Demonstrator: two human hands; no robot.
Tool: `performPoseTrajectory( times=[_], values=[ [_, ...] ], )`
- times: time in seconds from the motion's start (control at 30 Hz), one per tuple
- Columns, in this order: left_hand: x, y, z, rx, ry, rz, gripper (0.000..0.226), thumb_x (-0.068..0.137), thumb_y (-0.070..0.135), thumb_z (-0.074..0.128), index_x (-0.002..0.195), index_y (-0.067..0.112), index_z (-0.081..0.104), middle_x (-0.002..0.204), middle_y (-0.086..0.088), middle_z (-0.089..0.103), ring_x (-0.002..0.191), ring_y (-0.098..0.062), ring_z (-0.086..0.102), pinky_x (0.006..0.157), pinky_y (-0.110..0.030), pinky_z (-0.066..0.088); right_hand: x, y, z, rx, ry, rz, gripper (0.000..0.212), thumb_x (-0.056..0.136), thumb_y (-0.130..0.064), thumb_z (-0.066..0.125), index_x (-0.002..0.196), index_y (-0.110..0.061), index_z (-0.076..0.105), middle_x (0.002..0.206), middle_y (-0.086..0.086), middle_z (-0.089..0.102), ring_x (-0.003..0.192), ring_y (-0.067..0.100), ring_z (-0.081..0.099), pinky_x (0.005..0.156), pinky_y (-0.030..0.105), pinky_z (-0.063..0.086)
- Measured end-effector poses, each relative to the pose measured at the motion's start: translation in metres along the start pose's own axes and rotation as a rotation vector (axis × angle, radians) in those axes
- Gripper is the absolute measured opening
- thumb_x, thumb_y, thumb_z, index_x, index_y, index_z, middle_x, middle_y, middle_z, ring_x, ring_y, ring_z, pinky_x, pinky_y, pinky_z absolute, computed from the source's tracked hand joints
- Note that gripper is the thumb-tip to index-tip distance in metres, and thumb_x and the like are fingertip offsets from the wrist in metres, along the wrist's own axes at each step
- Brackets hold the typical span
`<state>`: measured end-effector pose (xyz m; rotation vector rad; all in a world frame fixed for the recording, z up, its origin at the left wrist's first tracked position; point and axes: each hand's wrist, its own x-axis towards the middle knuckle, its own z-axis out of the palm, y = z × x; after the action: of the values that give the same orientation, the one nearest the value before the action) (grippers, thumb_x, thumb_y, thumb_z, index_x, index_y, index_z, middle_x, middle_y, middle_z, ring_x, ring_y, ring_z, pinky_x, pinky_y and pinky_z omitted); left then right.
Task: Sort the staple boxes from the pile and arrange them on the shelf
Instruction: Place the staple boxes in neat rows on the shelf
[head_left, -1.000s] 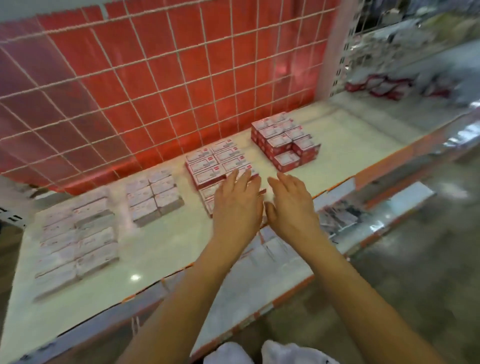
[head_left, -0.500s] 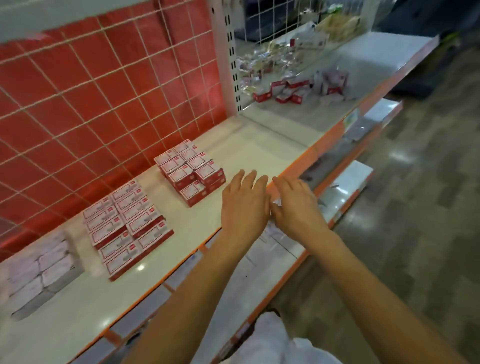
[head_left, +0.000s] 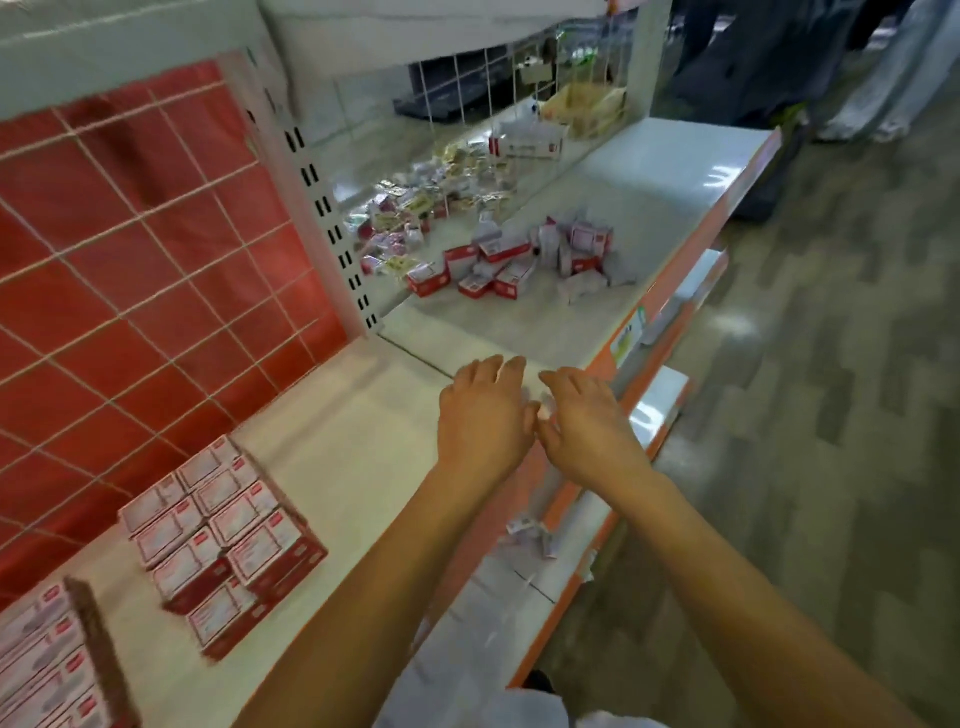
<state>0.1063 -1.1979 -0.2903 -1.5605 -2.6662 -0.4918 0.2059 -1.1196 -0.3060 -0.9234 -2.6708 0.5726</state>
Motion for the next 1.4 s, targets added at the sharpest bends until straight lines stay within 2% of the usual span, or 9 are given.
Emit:
performPoseTrajectory(
  times=[0.13, 0.33, 0.43, 0.67, 0.8, 1.0, 1.13, 1.3, 1.4],
  values=[
    [0.04, -0.001, 0.011, 0.024, -0.094, -0.034, 0.057, 0.095, 0.038, 0.05, 0.146, 0.017, 0.033, 0.147, -0.007, 0.039, 0.132, -0.029, 0.036, 0.103, -0.04, 0.036, 0.031, 0.02, -0.006, 0.015, -0.001, 0.027, 0.055, 0.088, -0.019, 0.058, 0.139, -0.007, 0.04, 0.137, 0.013, 0.043, 0.128, 0.029, 0.036, 0.107, 0.032, 0.025],
    [0.094, 0.008, 0.027, 0.042, -0.113, -0.103, 0.06, 0.094, 0.039, 0.051, 0.145, 0.015, 0.031, 0.146, -0.01, 0.038, 0.129, -0.032, 0.039, 0.099, -0.042, 0.039, 0.082, 0.055, -0.012, 0.033, 0.009, 0.0, 0.055, 0.088, -0.018, 0.059, 0.138, -0.004, 0.042, 0.14, 0.017, 0.042, 0.129, 0.035, 0.036, 0.107, 0.036, 0.028],
    [0.121, 0.009, 0.039, 0.051, -0.037, -0.146, 0.056, 0.09, 0.038, 0.058, 0.136, 0.009, 0.042, 0.136, -0.015, 0.047, 0.114, -0.035, 0.051, 0.088, -0.041, 0.047, 0.111, 0.073, -0.019, 0.024, 0.032, -0.068, 0.051, 0.082, -0.012, 0.065, 0.129, 0.001, 0.05, 0.128, 0.024, 0.05, 0.118, 0.043, 0.045, 0.099, 0.043, 0.037],
    [0.183, 0.007, 0.058, -0.118, 0.06, -0.448, 0.051, 0.09, 0.03, 0.059, 0.134, 0.01, 0.042, 0.135, -0.012, 0.049, 0.123, -0.028, 0.047, 0.099, -0.037, 0.041, 0.192, 0.126, -0.035, -0.004, 0.187, -0.14, 0.042, 0.057, 0.002, 0.069, 0.097, 0.006, 0.06, 0.1, 0.027, 0.06, 0.089, 0.043, 0.059, 0.081, 0.042, 0.045],
    [0.202, 0.005, 0.066, -0.178, 0.143, -0.55, 0.048, 0.091, 0.032, 0.059, 0.134, 0.012, 0.047, 0.134, -0.012, 0.051, 0.12, -0.028, 0.05, 0.097, -0.036, 0.041, 0.224, 0.144, -0.041, 0.023, 0.208, -0.104, 0.054, 0.071, 0.001, 0.057, 0.124, -0.009, 0.055, 0.119, 0.019, 0.05, 0.104, 0.038, 0.048, 0.088, 0.035, 0.033],
    [0.209, 0.003, 0.069, -0.175, 0.2, -0.564, 0.045, 0.087, 0.026, 0.066, 0.129, 0.016, 0.054, 0.127, -0.008, 0.058, 0.113, -0.024, 0.055, 0.096, -0.036, 0.046, 0.251, 0.155, -0.049, 0.051, 0.095, -0.146, 0.046, 0.083, -0.004, 0.054, 0.128, -0.015, 0.051, 0.125, 0.017, 0.046, 0.113, 0.037, 0.043, 0.093, 0.036, 0.034],
    [0.208, 0.006, 0.068, -0.163, 0.216, -0.573, 0.046, 0.085, 0.026, 0.068, 0.129, 0.021, 0.056, 0.122, -0.006, 0.06, 0.108, -0.021, 0.056, 0.092, -0.032, 0.045, 0.268, 0.158, -0.045, 0.012, -0.021, -0.254, 0.052, 0.079, -0.01, 0.051, 0.13, -0.017, 0.043, 0.115, 0.02, 0.051, 0.106, 0.039, 0.048, 0.084, 0.038, 0.035],
    [0.207, 0.014, 0.067, -0.161, 0.171, -0.586, 0.051, 0.085, 0.032, 0.068, 0.133, 0.025, 0.053, 0.121, -0.007, 0.057, 0.106, -0.02, 0.054, 0.088, -0.029, 0.043, 0.266, 0.152, -0.048, 0.086, -0.089, -0.323, 0.05, 0.079, -0.02, 0.062, 0.124, -0.006, 0.045, 0.121, 0.021, 0.047, 0.107, 0.039, 0.047, 0.08, 0.042, 0.043],
    [0.204, 0.021, 0.063, -0.199, 0.154, -0.613, 0.047, 0.084, 0.032, 0.07, 0.128, 0.018, 0.058, 0.12, -0.006, 0.062, 0.098, -0.015, 0.058, 0.08, -0.021, 0.042, 0.26, 0.148, -0.046, 0.284, -0.101, -0.307, 0.068, 0.072, -0.025, 0.076, 0.124, -0.002, 0.038, 0.109, 0.016, 0.053, 0.095, 0.031, 0.054, 0.075, 0.038, 0.044]
  ],
)
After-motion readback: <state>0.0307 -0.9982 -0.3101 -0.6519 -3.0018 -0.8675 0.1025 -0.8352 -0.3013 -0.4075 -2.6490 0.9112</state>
